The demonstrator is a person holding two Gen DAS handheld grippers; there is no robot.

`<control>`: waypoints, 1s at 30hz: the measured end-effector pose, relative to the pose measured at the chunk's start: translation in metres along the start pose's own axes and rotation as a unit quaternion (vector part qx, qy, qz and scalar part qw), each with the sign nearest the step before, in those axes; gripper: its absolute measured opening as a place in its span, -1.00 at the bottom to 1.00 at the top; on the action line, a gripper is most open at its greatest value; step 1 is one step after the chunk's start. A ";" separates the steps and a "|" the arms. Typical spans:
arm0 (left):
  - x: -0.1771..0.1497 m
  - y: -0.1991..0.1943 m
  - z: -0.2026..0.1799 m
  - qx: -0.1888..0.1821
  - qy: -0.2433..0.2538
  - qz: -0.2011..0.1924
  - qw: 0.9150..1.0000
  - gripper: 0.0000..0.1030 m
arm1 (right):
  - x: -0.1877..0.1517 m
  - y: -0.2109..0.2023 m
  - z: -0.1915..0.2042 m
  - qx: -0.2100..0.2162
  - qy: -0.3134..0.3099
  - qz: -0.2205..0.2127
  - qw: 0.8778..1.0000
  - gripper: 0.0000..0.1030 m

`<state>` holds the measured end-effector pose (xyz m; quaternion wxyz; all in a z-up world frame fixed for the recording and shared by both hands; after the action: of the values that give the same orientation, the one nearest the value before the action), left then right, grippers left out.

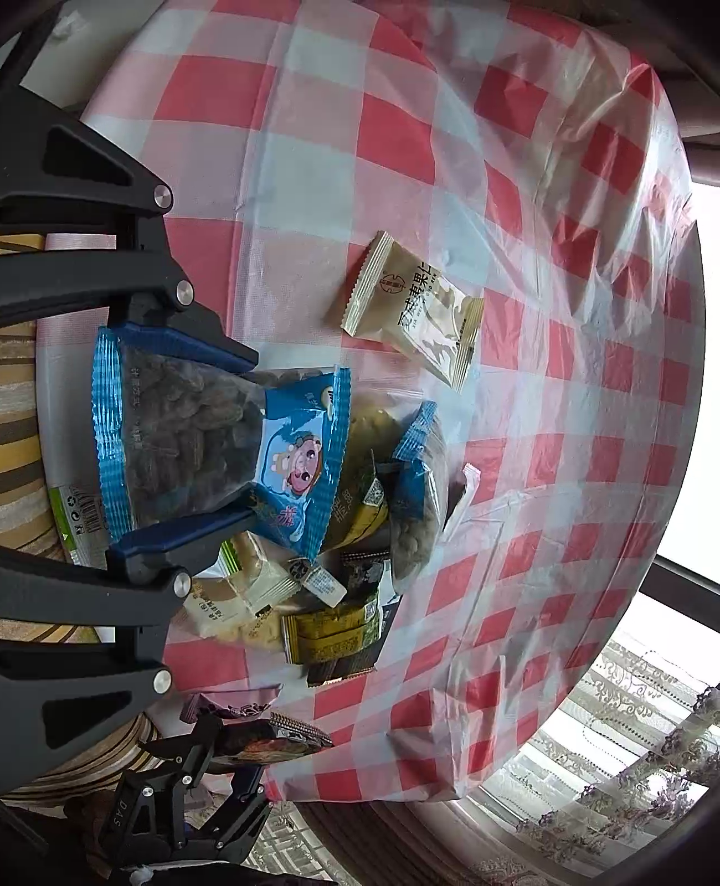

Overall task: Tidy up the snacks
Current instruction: 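Lift both snacks, carry them over the white box and open both tools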

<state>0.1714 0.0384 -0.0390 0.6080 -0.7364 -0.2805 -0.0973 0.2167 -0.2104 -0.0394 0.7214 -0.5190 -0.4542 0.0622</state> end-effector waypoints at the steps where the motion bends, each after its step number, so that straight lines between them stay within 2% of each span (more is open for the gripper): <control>1: -0.001 -0.003 -0.002 0.002 0.000 -0.005 1.000 -0.02 | -0.002 -0.004 -0.003 -0.004 0.010 -0.003 1.000 0.08; 8: -0.008 -0.024 -0.021 -0.007 0.005 -0.025 1.000 -0.02 | -0.018 -0.023 -0.018 -0.025 0.065 -0.015 0.997 0.08; 16: -0.016 -0.036 -0.064 -0.025 0.041 -0.030 0.998 -0.02 | -0.046 -0.053 -0.043 -0.044 0.128 -0.032 0.990 0.08; 22: -0.022 -0.036 -0.107 -0.045 0.083 -0.024 0.995 -0.02 | -0.076 -0.072 -0.062 -0.060 0.170 -0.039 0.983 0.08; 30: -0.033 -0.031 -0.173 -0.074 0.146 -0.007 0.987 -0.02 | -0.119 -0.091 -0.092 -0.088 0.231 -0.038 0.968 0.08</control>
<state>0.1619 -0.1325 0.0130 0.5852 -0.7553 -0.1864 -0.2286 0.1788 -0.3827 -0.0408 0.7603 -0.5628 -0.2983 -0.1272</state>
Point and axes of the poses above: each gripper's, at about its wrist camera, not at the fingertips, and y roughly the way its jaws point, z to its left, x to its top, the point moved 3 cm from there along y, roughly the way its jaws point, and after that the axes turned 1 degree about x, right-handed, at the moved point
